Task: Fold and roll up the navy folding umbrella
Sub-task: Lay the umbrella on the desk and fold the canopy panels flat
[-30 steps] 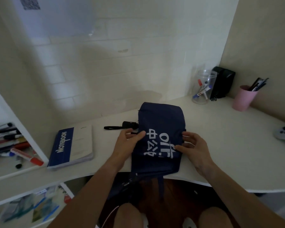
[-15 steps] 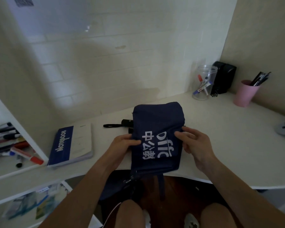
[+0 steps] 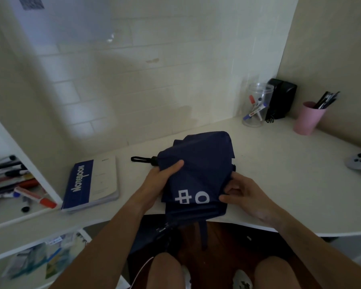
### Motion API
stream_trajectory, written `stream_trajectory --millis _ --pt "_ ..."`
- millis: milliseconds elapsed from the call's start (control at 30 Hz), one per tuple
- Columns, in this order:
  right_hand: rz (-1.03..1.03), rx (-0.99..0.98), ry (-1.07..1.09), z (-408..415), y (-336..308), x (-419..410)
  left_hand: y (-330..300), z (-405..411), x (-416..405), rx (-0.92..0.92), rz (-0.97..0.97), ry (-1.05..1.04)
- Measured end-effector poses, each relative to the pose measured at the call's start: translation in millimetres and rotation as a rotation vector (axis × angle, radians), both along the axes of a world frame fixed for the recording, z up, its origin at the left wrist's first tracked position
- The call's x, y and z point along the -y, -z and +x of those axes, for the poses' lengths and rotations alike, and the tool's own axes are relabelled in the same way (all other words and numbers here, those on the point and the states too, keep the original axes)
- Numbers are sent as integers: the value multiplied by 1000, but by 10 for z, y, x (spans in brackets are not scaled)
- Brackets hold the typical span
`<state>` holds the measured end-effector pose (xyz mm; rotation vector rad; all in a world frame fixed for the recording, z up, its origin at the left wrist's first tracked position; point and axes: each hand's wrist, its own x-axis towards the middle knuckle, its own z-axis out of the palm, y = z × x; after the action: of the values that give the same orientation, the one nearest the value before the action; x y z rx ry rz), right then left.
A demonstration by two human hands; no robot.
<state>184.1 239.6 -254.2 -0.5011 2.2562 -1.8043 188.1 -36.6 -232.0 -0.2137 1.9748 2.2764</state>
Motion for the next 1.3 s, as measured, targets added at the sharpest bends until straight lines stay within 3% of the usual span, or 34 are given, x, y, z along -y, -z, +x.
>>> stream_trajectory --millis 167,400,533,667,767,967,1067,1200,1300 --pt "110 30 57 -177 -158 3 15 19 -28 -54 -111 -10" --pt "-3 25 324 -191 -188 200 134 58 15 -124 -284 -3" --pt "9 57 288 -132 -50 157 180 95 70 -130 -361 12" --pt "201 -6 244 -122 27 121 214 91 174 -94 -416 34" --pt "304 -55 212 -79 61 111 364 95 264 -158 -595 16" --pt "255 -33 143 -74 45 63 471 264 290 -289 -803 13" --pt "221 -18 106 -69 -5 73 425 256 295 -273 -741 15" --pt "199 -36 109 -53 68 57 242 218 274 -220 -351 -183" --pt "186 -43 89 -35 77 38 200 186 252 -337 -448 -155"
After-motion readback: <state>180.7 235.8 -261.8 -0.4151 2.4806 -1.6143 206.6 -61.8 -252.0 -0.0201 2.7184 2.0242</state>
